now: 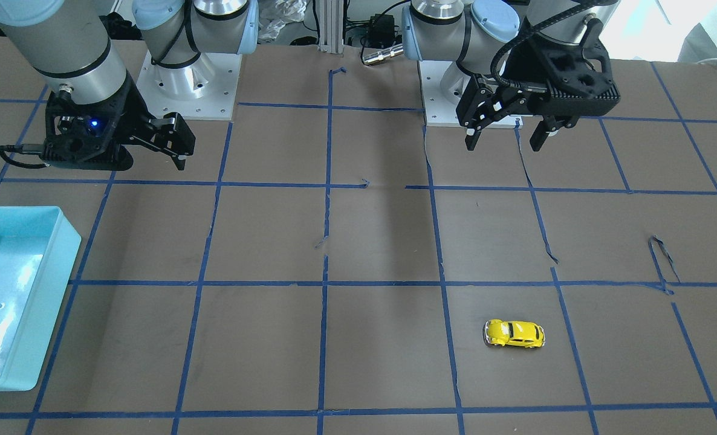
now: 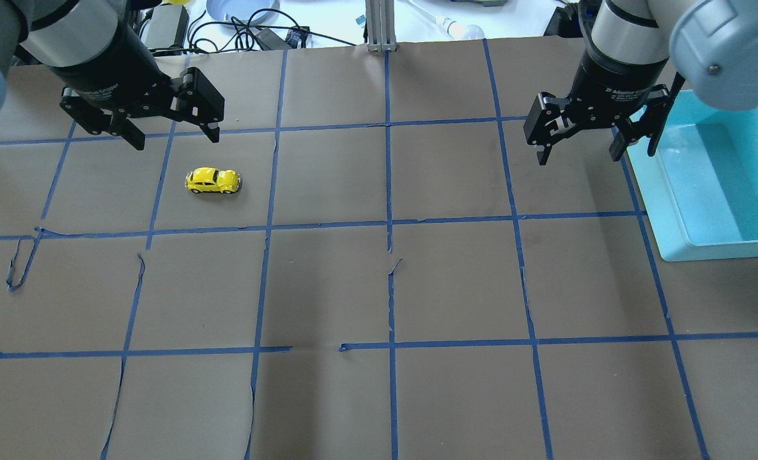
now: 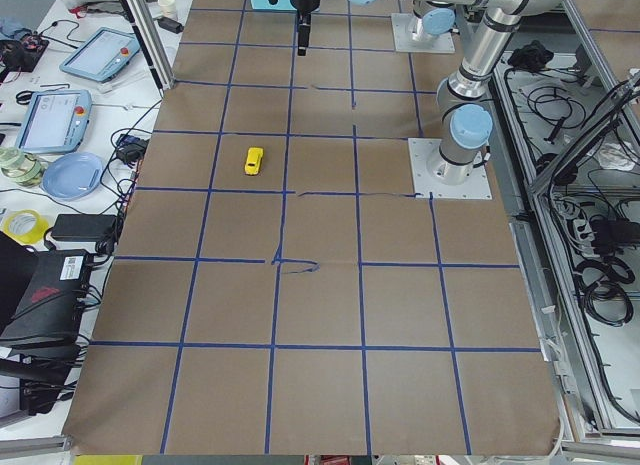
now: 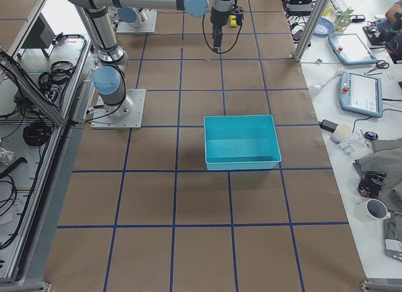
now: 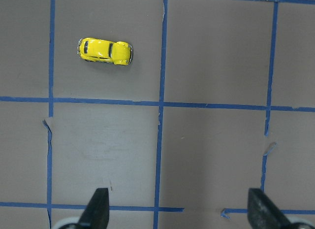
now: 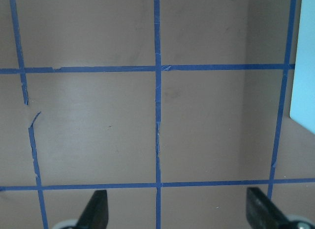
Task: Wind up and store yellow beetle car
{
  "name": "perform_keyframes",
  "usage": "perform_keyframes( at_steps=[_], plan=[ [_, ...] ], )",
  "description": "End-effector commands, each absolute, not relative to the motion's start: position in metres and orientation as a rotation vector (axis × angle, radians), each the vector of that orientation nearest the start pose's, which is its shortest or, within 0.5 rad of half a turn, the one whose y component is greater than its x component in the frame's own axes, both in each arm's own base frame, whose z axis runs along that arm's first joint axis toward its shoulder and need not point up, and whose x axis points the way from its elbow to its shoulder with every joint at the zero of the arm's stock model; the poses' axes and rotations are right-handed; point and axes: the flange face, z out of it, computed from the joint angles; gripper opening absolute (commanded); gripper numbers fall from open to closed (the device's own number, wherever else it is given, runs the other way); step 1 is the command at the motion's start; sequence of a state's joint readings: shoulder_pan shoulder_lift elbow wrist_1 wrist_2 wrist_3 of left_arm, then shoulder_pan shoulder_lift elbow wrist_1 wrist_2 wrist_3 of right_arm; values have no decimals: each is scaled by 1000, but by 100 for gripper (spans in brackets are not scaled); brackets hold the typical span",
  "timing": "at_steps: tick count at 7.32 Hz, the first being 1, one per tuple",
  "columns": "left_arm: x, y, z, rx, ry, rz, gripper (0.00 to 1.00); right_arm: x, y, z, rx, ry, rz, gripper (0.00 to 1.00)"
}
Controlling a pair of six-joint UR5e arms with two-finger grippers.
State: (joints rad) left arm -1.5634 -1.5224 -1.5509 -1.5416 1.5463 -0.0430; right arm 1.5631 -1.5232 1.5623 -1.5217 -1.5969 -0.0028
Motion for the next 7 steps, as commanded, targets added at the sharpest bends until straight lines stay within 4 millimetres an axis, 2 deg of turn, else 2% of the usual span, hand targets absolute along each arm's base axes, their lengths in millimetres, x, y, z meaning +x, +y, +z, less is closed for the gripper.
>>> perform_keyframes(
  at_steps=[1,7],
  plan=[
    [-132,-480,525,-78,3165,-155,100,127,-503,461,5,3164,143,100],
    [-133,-478,527,-78,3163,-160,100,127,-505,462,11,3162,121,100]
  ],
)
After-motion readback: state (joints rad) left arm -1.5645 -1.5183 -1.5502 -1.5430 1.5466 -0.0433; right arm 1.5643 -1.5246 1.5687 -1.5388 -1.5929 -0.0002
